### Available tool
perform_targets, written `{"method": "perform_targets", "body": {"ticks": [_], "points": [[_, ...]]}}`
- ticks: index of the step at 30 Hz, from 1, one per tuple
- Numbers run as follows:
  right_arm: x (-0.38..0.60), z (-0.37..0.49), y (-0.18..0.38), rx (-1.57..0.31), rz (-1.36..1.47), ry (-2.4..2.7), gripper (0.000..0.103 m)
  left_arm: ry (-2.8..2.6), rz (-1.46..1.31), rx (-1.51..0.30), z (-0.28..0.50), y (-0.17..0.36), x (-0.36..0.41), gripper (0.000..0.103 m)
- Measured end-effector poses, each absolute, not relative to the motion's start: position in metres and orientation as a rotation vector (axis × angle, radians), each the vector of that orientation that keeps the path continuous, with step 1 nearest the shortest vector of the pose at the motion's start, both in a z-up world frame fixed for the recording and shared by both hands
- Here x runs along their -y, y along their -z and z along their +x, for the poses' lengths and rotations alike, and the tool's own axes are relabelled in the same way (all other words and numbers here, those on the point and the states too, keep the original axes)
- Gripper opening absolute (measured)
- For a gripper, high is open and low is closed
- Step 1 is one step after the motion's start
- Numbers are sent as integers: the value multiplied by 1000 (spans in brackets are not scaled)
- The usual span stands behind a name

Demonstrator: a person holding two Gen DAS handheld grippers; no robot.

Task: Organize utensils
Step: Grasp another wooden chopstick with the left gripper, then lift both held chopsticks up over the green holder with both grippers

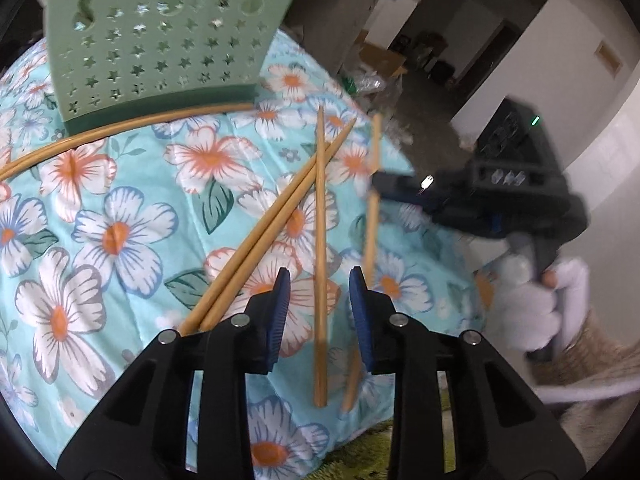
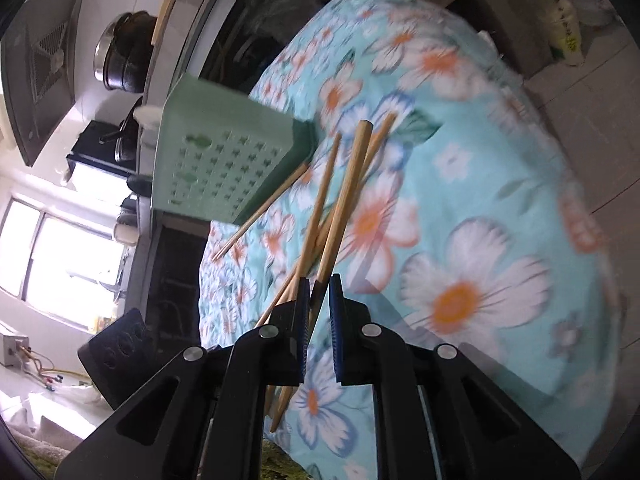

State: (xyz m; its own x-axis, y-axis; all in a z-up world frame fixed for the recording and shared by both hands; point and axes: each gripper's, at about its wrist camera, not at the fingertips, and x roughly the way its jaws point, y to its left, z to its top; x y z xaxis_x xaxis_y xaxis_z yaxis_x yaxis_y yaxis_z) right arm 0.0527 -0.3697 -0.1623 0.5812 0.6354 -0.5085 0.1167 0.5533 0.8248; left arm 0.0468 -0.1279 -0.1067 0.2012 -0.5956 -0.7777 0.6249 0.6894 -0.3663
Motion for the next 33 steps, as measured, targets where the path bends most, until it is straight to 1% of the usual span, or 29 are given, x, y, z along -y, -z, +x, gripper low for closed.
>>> {"method": "perform_targets", "body": {"ticks": [2, 4, 5, 6, 16, 17, 18, 20, 24, 26, 29, 30, 33], "points": [[373, 53, 165, -928, 967, -360, 10, 826, 82, -1074, 46, 111, 135, 27], [373, 53, 170, -938, 977, -357, 10, 811, 110, -1067, 46, 112, 139, 18], [373, 53, 172, -942, 978, -357, 11, 810, 115, -1067, 47, 113, 139, 10], [371, 54, 174, -947, 980, -359, 11, 810, 120, -1071, 47, 113, 138, 5], [365, 58, 177, -974, 970, -377, 11, 832, 208, -1163, 33, 109, 117, 6], [366, 58, 178, -976, 975, -378, 11, 836, 209, -1172, 33, 108, 117, 9], [366, 58, 178, -976, 980, -378, 11, 839, 204, -1170, 33, 107, 117, 16], [367, 59, 177, -978, 980, -378, 12, 834, 190, -1152, 35, 103, 119, 26], [370, 61, 175, -978, 973, -367, 14, 833, 177, -1131, 44, 99, 128, 26], [374, 62, 174, -968, 984, -363, 21, 836, 176, -1122, 52, 98, 137, 26], [380, 65, 172, -952, 990, -350, 23, 833, 186, -1128, 63, 102, 151, 25], [382, 66, 172, -948, 992, -344, 23, 830, 190, -1134, 66, 104, 154, 22], [387, 71, 174, -937, 1008, -334, 23, 824, 206, -1138, 74, 107, 162, 20]]}}
